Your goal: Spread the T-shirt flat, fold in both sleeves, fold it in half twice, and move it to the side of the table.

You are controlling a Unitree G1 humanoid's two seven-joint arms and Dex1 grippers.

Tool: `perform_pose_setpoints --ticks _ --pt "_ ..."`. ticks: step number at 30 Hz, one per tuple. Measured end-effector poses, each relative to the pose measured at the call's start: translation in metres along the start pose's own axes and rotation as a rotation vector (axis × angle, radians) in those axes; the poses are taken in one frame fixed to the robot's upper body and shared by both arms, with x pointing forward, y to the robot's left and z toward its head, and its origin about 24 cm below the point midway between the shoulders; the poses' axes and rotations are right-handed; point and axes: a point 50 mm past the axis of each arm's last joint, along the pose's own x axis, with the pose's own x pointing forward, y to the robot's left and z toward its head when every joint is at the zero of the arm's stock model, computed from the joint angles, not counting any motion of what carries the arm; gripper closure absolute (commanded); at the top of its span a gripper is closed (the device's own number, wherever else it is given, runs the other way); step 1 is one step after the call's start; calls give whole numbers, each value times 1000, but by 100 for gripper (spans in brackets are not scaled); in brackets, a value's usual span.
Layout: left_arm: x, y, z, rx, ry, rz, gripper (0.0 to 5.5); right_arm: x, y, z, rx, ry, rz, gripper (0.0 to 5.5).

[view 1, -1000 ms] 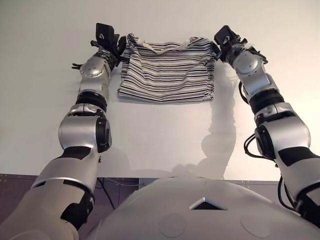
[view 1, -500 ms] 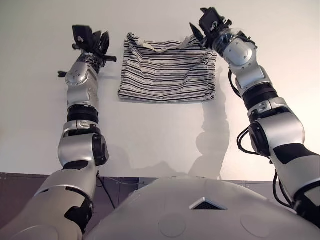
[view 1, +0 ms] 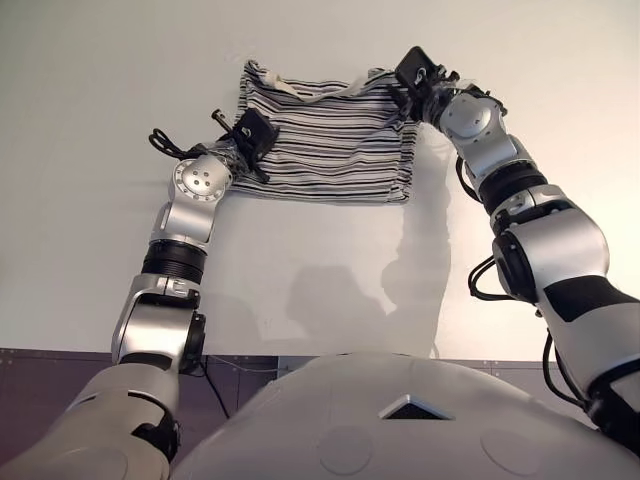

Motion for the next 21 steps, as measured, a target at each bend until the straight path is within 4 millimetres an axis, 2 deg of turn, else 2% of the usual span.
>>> perform_pose_setpoints --ticks 4,6,8,10,12,14,15,16,19,21 --pt "-2 -1 -1 -21 -13 6 437 -3 -26 -7 234 92 -226 325" --pt "-6 -4 -3 -62 -27 0 437 -5 -32 -13 285 109 -259 325" --pt "-12 -11 -4 -95 -41 -23 437 -6 -34 -8 267 41 -218 325" --pt "-22 -24 -4 -80 -56 -86 437 -8 -25 8 145 -141 -46 325" --pt "-37 -47 0 -45 -90 -192 437 -14 4 15 -26 -268 183 325" --pt "-51 -61 -1 -39 -103 -246 437 -17 30 2 -204 -227 307 325" --pt "-56 -62 -3 -44 -100 -250 437 -17 36 -7 -284 -178 333 325" --pt "-58 -59 -5 -49 -93 -243 437 -18 38 -18 -355 -115 351 325" --pt "-59 -43 -11 -76 -28 -176 437 -14 26 -21 -541 -37 324 325" --pt "-59 -31 -15 -77 9 -106 437 -18 16 -27 -563 -9 305 325"
